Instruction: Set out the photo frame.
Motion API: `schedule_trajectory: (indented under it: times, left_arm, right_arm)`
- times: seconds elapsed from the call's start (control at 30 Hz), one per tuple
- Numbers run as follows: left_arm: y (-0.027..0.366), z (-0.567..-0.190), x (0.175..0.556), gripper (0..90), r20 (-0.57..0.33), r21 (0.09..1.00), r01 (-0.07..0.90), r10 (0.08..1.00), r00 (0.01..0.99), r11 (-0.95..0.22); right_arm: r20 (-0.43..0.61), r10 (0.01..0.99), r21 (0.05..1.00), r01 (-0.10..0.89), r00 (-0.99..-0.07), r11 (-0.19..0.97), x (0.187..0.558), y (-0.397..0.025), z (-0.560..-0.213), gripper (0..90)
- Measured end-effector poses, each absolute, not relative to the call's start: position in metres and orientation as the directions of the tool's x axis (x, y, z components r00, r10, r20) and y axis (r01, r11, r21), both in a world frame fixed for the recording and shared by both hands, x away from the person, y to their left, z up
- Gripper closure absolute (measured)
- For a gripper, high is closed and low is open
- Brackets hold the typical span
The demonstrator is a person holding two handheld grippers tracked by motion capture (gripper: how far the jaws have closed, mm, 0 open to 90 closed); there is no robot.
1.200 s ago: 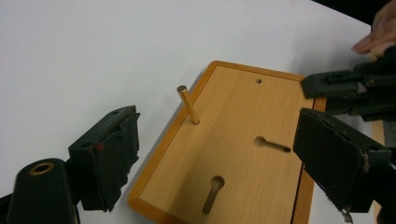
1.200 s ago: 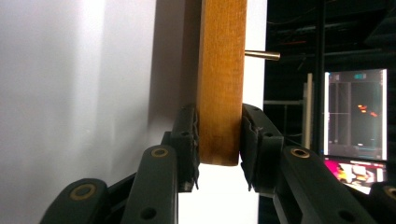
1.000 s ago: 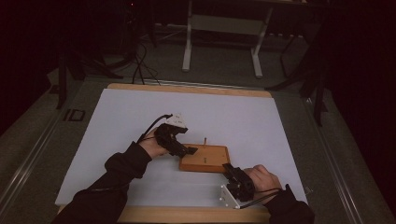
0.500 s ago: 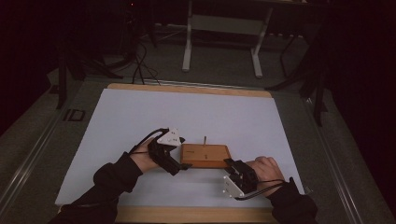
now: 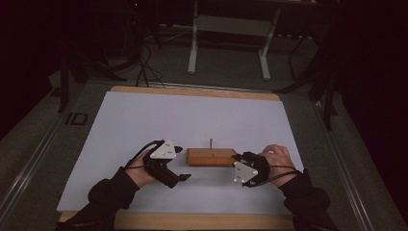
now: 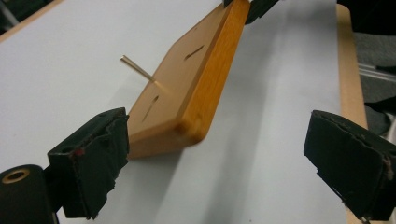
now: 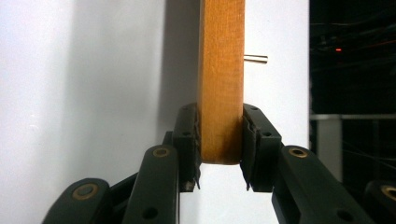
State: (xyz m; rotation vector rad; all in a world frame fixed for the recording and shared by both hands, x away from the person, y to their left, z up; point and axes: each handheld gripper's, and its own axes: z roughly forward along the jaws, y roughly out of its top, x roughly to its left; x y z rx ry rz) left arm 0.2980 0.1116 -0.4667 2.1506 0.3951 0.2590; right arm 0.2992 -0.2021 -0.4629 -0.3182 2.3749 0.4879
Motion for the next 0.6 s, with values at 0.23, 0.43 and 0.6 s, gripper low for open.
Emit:
schedule_trajectory:
  times: [0.23,0.43,0.6]
  left_arm:
    - [0.122,-0.479,0.295,7.4,0.017,0.829,0.209,0.396,0.918,-0.519]
    - [0.128,-0.488,0.293,7.4,-0.002,0.833,0.226,0.406,0.914,-0.504]
    - [0.129,-0.493,0.29,7.4,-0.02,0.846,0.232,0.407,0.913,-0.48]
  right_arm:
    - [-0.605,-0.094,0.296,-0.333,-0.791,0.895,0.316,-0.202,-0.451,69.9]
    - [-0.541,-0.092,0.315,-0.303,-0.836,0.899,0.332,-0.201,-0.44,69.9]
    - [-0.493,-0.079,0.34,-0.276,-0.866,0.899,0.343,-0.201,-0.435,69.9]
